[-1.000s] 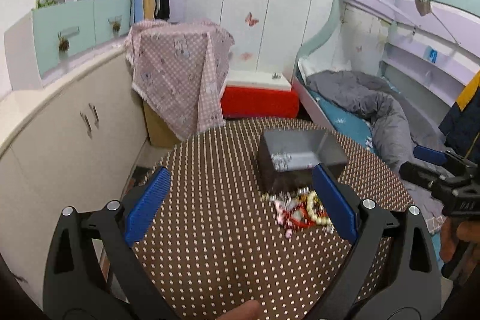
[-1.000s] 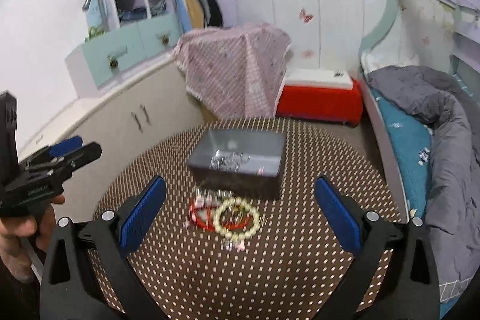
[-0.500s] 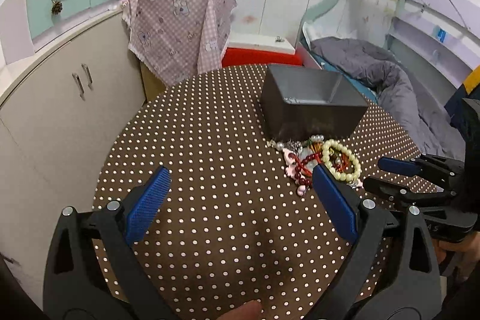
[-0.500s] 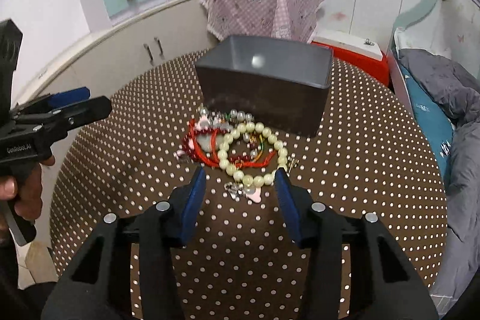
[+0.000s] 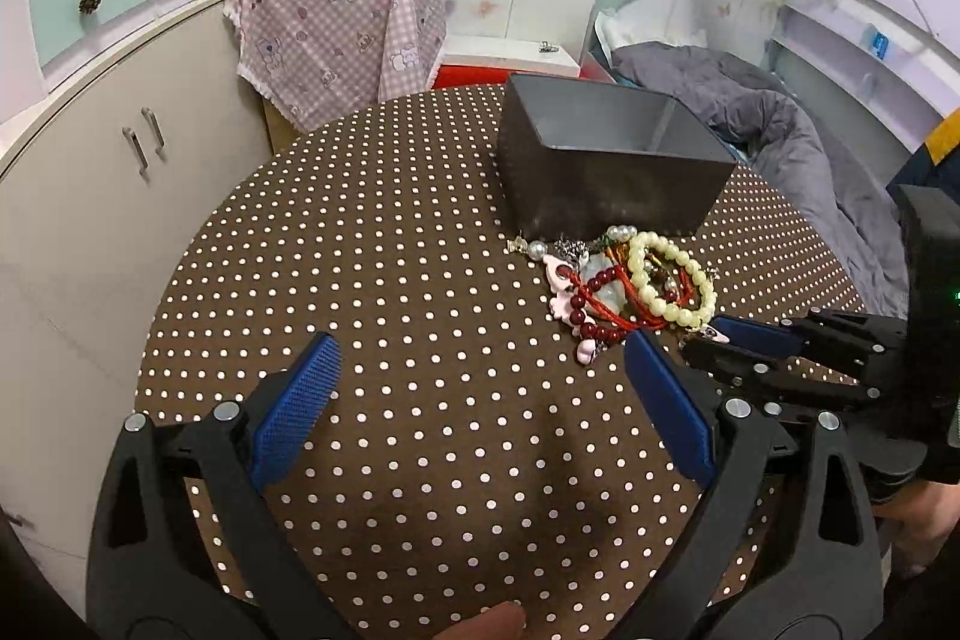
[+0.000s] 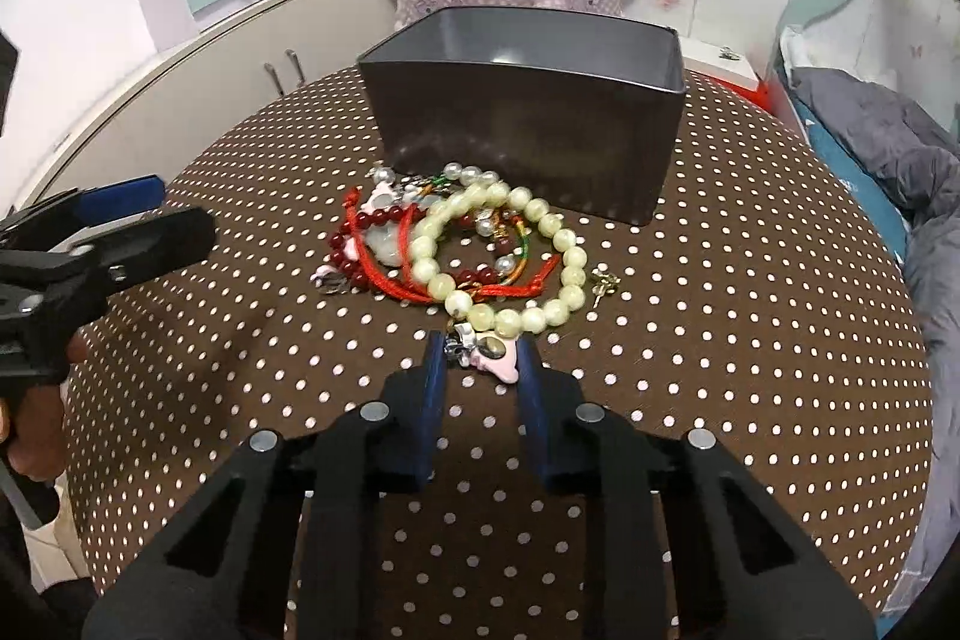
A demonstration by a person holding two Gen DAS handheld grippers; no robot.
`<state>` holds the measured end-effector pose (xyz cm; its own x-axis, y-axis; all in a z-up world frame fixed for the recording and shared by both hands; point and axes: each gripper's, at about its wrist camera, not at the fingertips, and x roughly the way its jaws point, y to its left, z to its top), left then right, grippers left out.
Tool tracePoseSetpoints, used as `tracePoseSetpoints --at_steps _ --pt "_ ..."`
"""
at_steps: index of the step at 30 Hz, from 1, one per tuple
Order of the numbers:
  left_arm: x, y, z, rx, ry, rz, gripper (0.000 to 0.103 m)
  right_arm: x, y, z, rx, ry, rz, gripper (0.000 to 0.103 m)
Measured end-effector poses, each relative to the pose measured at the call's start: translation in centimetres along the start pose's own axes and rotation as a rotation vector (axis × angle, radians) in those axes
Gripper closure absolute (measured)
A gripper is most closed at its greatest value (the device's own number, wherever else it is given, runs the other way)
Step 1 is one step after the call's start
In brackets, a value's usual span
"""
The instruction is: Organize jewelry
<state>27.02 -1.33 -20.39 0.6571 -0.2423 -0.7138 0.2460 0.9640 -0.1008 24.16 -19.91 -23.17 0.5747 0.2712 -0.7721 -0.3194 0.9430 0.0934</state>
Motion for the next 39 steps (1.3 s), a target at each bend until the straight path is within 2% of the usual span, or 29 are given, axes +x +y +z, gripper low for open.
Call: tracePoseSetpoints --at_steps 8,14,18,20,22,23,25,27,34,35,36,37,39 --pt "1.8 -1.4 -0.6 0.050 0.046 -0.002 0.010 -2.8 -2.2 -1.3 0.076 -0.031 0.046 0.082" --pt "3.9 -2.9 -0.3 0.106 0.085 0.019 0.010 -3.3 -3.1 -1.2 0.112 -0.036 0.060 0.081" --pt "4.9 -2.8 0.2 0.077 0.102 0.013 0.010 -3.1 -3.0 -0.8 0.116 -0.035 0.061 0.081" --pt "5.1 -2.8 0.5 0.070 0.097 0.002 0.015 -3.0 -3.1 -0.6 0.123 -0.034 0.062 0.081" --pt "5.5 -3.0 0.8 0.074 0.101 0.000 0.027 -2.9 -3.1 -0.5 0.127 -0.032 0.060 0.081" --pt "5.5 -2.9 0.7 0.070 0.099 0.000 0.030 -2.9 -3.1 -0.5 0.129 -0.032 0.062 0.081" --pt "5.4 -2.7 0.8 0.064 0.093 0.000 0.044 -2.7 -3.1 -0.5 0.133 -0.029 0.062 0.081" --pt "5.3 -2.6 0.7 0.070 0.091 0.000 0.050 -2.7 -3.3 -0.6 0.136 -0.024 0.063 0.081" --pt "5.3 -2.4 0.6 0.111 0.091 -0.038 0.052 -2.4 -3.3 -0.6 0.136 -0.018 0.071 0.081" --pt "5.4 -2.4 0.7 0.111 0.091 -0.048 0.058 -2.4 -3.3 -0.6 0.138 -0.019 0.073 0.081" --pt "5.4 -2.4 0.8 0.118 0.091 -0.066 0.077 -2.5 -3.3 -0.6 0.139 -0.022 0.074 0.081" --pt "5.4 -2.3 0.9 0.126 0.092 -0.072 0.090 -2.6 -3.3 -0.6 0.139 -0.024 0.074 0.081" --pt "5.2 -2.3 0.7 0.131 0.093 -0.099 0.091 -2.8 -3.3 -0.5 0.139 -0.029 0.073 0.081"
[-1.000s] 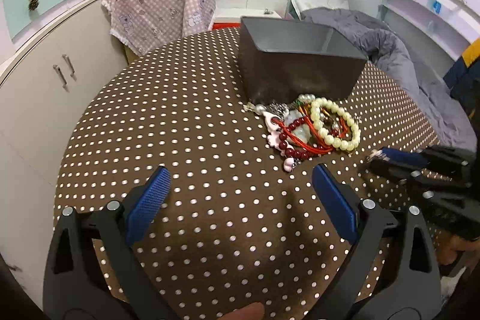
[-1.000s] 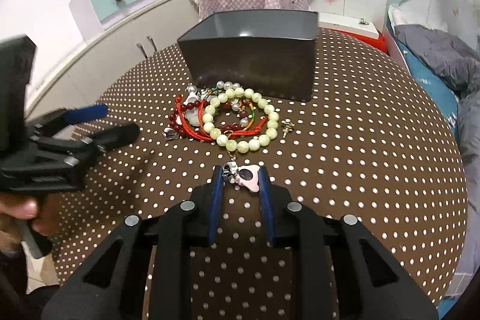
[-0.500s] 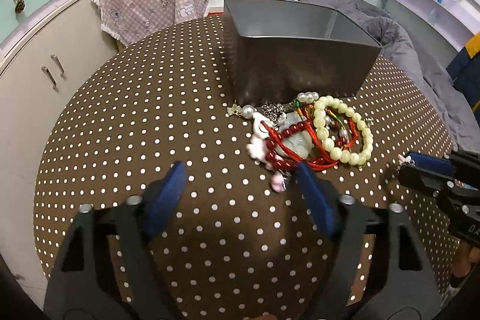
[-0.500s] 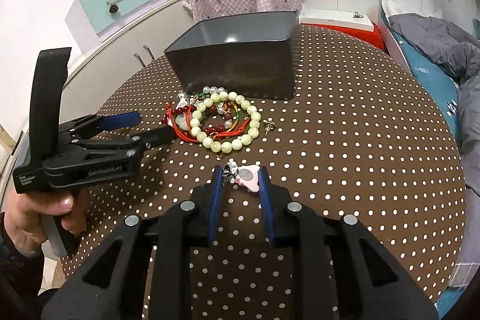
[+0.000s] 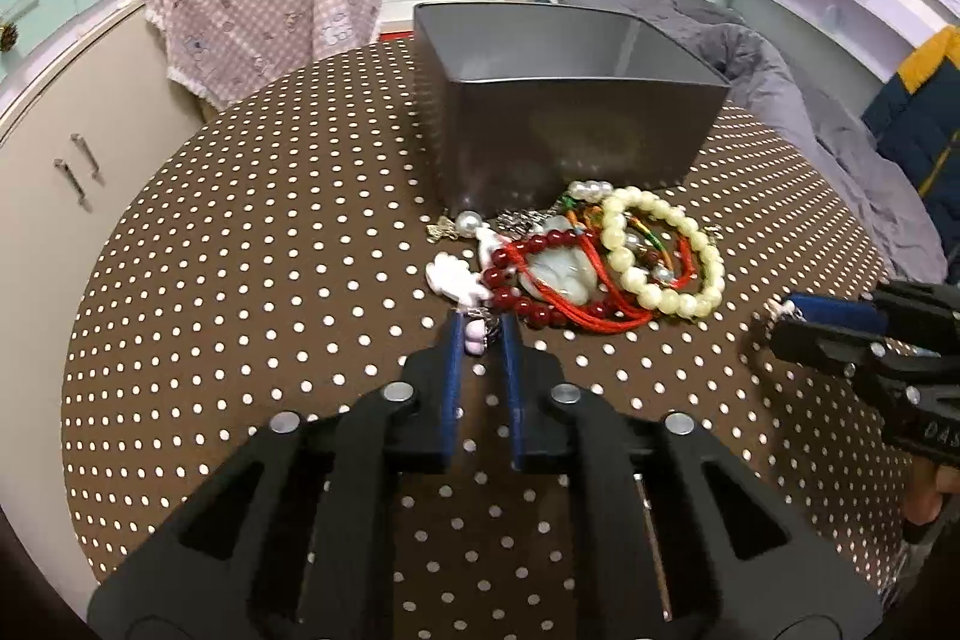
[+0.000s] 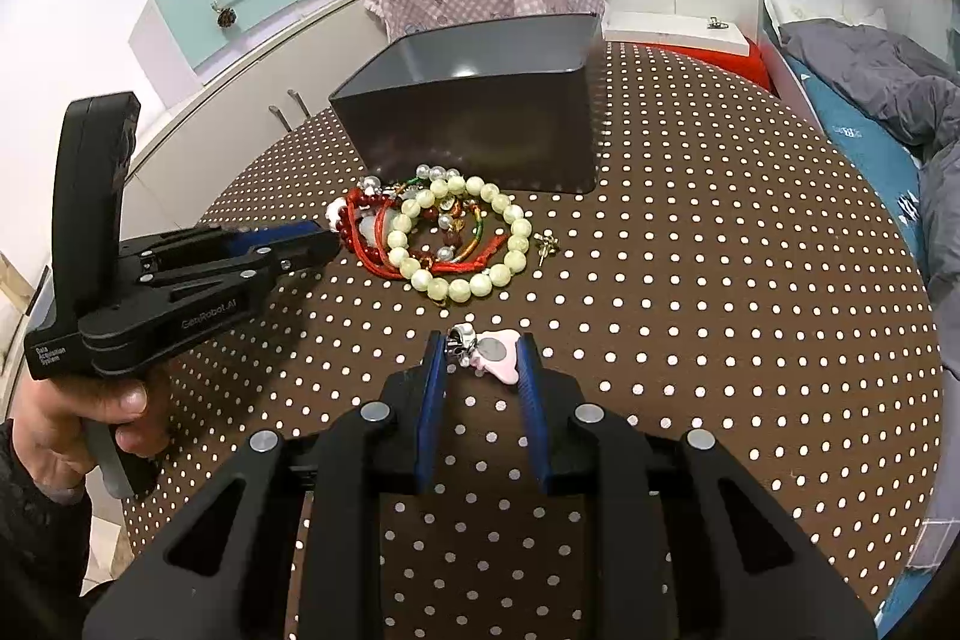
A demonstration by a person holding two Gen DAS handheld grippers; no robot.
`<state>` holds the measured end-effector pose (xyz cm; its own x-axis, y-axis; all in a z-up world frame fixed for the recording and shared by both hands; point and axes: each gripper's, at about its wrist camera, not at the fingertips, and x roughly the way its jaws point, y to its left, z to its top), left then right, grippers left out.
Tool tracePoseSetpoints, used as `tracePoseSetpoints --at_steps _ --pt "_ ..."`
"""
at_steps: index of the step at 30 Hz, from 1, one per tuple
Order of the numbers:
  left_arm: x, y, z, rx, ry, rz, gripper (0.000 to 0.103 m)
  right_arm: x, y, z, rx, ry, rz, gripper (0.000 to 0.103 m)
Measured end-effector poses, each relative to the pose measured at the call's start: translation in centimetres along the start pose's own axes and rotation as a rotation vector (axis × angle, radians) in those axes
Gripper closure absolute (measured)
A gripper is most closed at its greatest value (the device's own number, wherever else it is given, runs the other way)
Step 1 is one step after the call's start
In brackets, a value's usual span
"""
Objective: Organize jewelry
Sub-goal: 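Carry both pieces over the gray box and open both tools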
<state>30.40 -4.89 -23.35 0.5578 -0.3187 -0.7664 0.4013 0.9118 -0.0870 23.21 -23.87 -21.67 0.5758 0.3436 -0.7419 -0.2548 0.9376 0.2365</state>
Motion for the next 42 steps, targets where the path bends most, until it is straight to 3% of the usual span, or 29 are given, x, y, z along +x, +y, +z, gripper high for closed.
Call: tracePoseSetpoints --at_steps 8,14,20,28,35,42 --pt "-2.8 0.7 -1.0 -0.025 -0.048 -0.049 0.092 -1.0 -0.1 0.6 -0.006 -0.022 -0.008 0.081" --pt "-7.1 1.3 0.3 -0.037 -0.137 -0.062 0.092 -3.1 0.6 2.8 -0.036 -0.087 0.004 0.081" --pt "-11.1 1.5 2.7 -0.015 -0.233 -0.078 0.092 -6.6 1.5 6.6 -0.103 -0.192 -0.004 0.081" --pt "-15.3 0.4 8.4 0.068 -0.370 -0.070 0.092 -10.1 2.3 11.7 -0.166 -0.321 -0.028 0.081" --pt "-14.9 -0.4 11.9 0.079 -0.387 -0.110 0.091 -8.9 1.9 14.7 -0.159 -0.317 -0.011 0.081" --pt "-11.3 -1.0 14.5 0.066 -0.324 -0.139 0.091 -5.9 0.8 16.7 -0.112 -0.247 0.011 0.081"
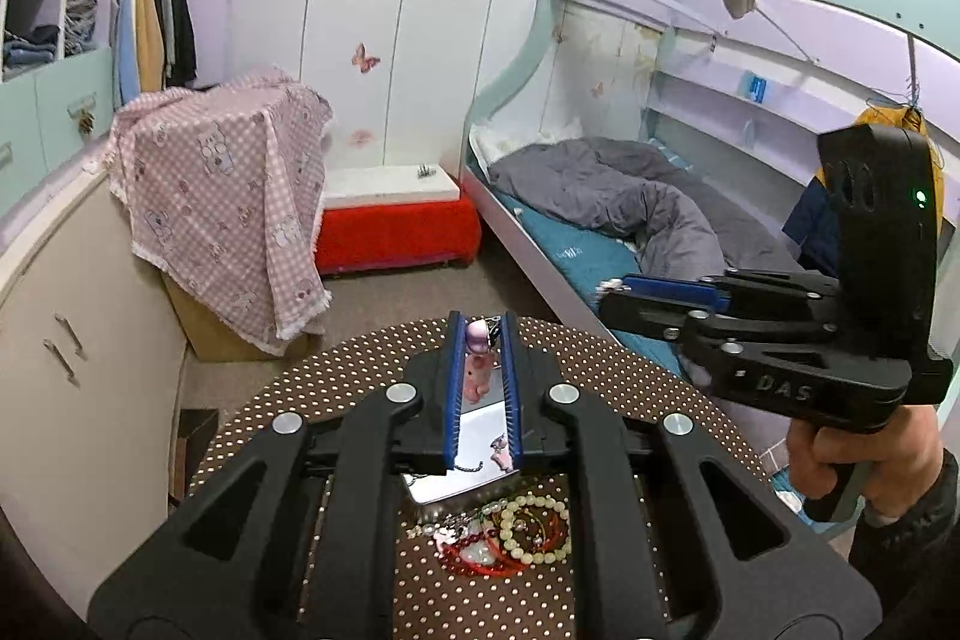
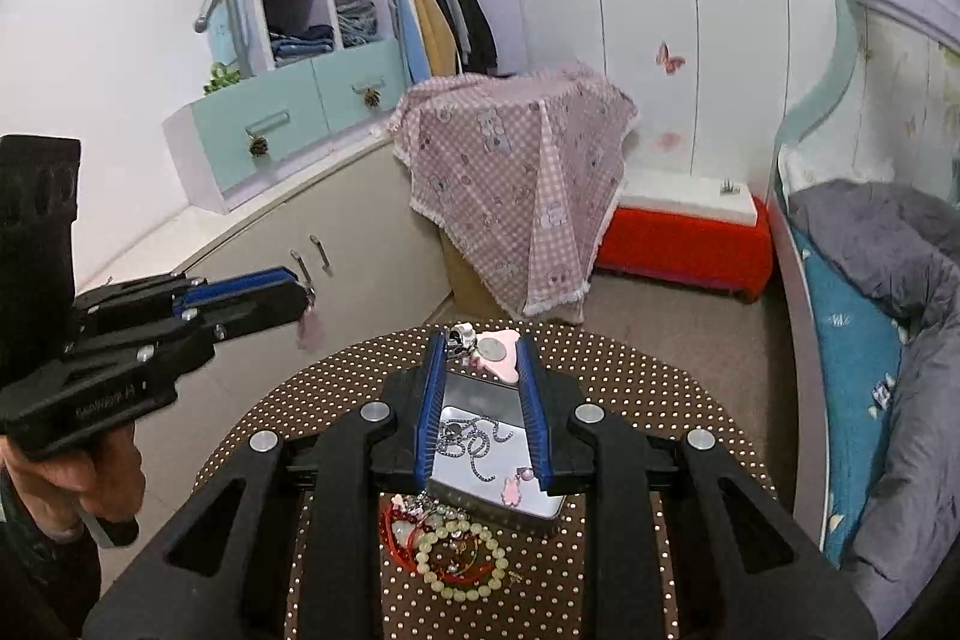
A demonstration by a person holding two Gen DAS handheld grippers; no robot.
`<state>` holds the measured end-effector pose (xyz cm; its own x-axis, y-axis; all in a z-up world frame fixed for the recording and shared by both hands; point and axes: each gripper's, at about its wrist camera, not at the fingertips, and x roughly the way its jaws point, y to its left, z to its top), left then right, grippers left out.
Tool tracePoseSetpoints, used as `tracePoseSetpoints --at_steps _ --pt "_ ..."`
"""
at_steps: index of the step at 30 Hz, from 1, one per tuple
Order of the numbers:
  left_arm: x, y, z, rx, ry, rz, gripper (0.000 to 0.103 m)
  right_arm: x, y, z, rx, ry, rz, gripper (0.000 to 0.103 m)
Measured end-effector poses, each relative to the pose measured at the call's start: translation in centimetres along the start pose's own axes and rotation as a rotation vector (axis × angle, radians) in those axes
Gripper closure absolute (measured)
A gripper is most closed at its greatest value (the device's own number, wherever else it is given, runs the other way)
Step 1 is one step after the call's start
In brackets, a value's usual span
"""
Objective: Organize jewelry
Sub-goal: 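Carry both pieces over the gray box and open both tools, then move both tools back to the remaining bracelets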
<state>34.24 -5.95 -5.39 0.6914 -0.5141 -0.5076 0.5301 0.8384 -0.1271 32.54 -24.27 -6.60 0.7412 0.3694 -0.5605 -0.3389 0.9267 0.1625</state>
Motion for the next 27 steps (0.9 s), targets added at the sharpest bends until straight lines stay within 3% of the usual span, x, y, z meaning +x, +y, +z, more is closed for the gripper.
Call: tracePoseSetpoints --at_steps 4,5,6,7,8,9,11,14,21,27 --pt "2.5 0.7 0.0 -0.038 0.047 -0.002 0.090 3.0 -1.1 0.1 0.049 0.064 -0.016 0.077" --pt "3.0 1.2 0.0 -0.041 0.063 0.001 0.087 3.5 -1.5 0.1 0.066 0.073 -0.022 0.060" --pt "3.7 1.6 0.0 -0.051 0.078 0.011 0.067 3.7 -1.8 -0.1 0.081 0.069 -0.038 0.048" --pt "3.8 1.9 0.0 -0.065 0.073 0.023 0.026 3.7 -2.2 -0.4 0.100 0.058 -0.072 0.025" --pt "3.6 2.2 -0.2 -0.083 0.055 0.036 0.014 3.6 -2.4 -0.6 0.109 0.049 -0.079 0.019" --pt "3.2 2.7 -0.3 -0.110 0.023 0.040 0.011 3.3 -2.8 -0.8 0.129 0.039 -0.078 0.019" --pt "3.0 3.3 -0.5 -0.130 0.026 0.032 0.011 2.8 -3.1 -1.2 0.154 0.027 -0.096 0.011" --pt "2.5 3.8 -0.7 -0.134 0.015 0.074 0.010 1.8 -3.4 -1.5 0.175 0.005 -0.116 0.009" --pt "-0.6 4.1 -2.1 -0.140 -0.043 0.120 0.008 -1.6 -2.6 -2.6 0.205 -0.037 -0.185 0.008" --pt "-2.7 3.5 -4.6 -0.136 -0.047 0.140 0.008 -5.7 -0.5 -4.7 0.235 -0.095 -0.230 0.008"
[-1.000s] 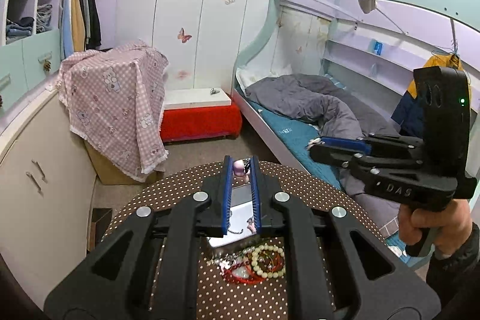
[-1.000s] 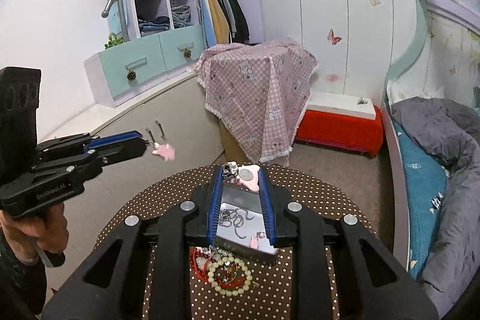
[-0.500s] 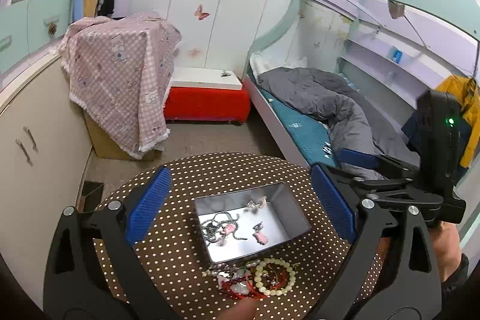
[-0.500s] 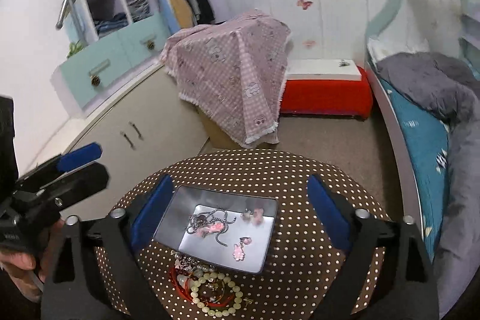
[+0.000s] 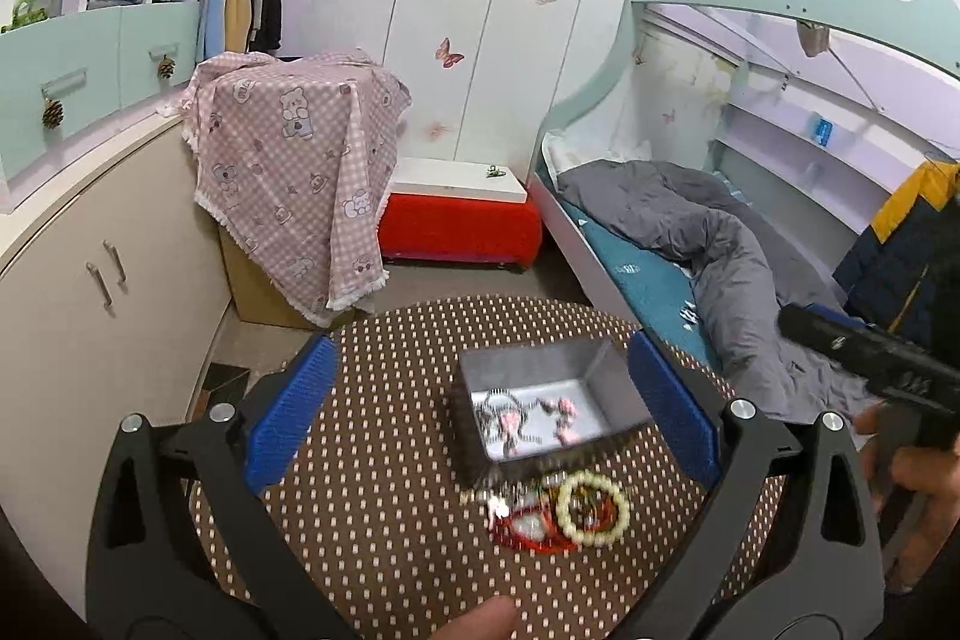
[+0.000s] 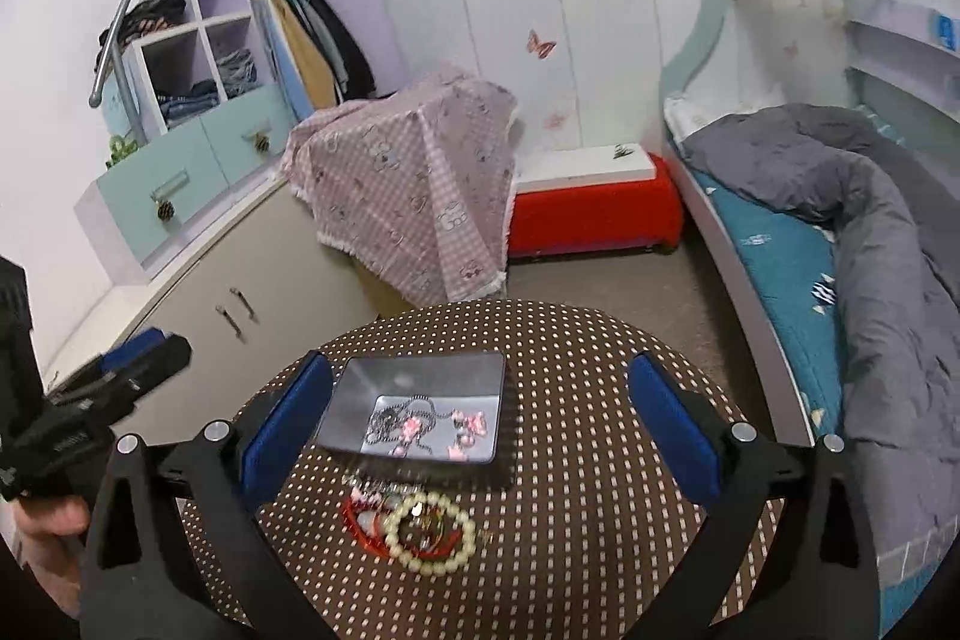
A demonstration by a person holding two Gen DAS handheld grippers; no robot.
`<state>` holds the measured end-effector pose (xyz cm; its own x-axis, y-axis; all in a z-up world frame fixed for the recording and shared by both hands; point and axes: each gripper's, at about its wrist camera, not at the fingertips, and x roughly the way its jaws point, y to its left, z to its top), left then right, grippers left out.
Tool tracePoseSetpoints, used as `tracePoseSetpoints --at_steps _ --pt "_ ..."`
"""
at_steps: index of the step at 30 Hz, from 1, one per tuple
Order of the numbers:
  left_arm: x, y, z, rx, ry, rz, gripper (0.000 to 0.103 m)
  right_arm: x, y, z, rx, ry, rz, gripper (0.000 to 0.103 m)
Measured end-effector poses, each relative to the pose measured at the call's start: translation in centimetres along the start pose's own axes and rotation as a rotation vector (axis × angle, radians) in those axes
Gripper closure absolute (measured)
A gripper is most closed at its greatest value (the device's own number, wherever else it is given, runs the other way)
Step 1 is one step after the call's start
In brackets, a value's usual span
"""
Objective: Organize jewelry
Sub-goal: 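Move both tools back to the remaining bracelets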
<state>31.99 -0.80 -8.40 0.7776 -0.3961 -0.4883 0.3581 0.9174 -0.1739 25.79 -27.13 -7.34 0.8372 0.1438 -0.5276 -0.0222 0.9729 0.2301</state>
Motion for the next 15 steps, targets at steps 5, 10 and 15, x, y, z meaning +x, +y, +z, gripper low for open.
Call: tracePoseSetpoints --at_steps 5,10,15 --pt "-2.5 0.0 -2.3 0.004 -0.017 0.046 0.008 -2.5 1.5 -1.9 -0.036 -0.014 0.005 0.008" --pt "-4.6 0.7 -5.2 -0.068 -0.005 0.117 0.008 -3.3 2.4 -3.3 -0.106 -0.009 0.079 0.008" --pt "-5.8 0.9 -7.7 -0.093 0.010 0.180 0.008 -2.9 2.6 -5.5 -0.146 0.000 0.151 0.008"
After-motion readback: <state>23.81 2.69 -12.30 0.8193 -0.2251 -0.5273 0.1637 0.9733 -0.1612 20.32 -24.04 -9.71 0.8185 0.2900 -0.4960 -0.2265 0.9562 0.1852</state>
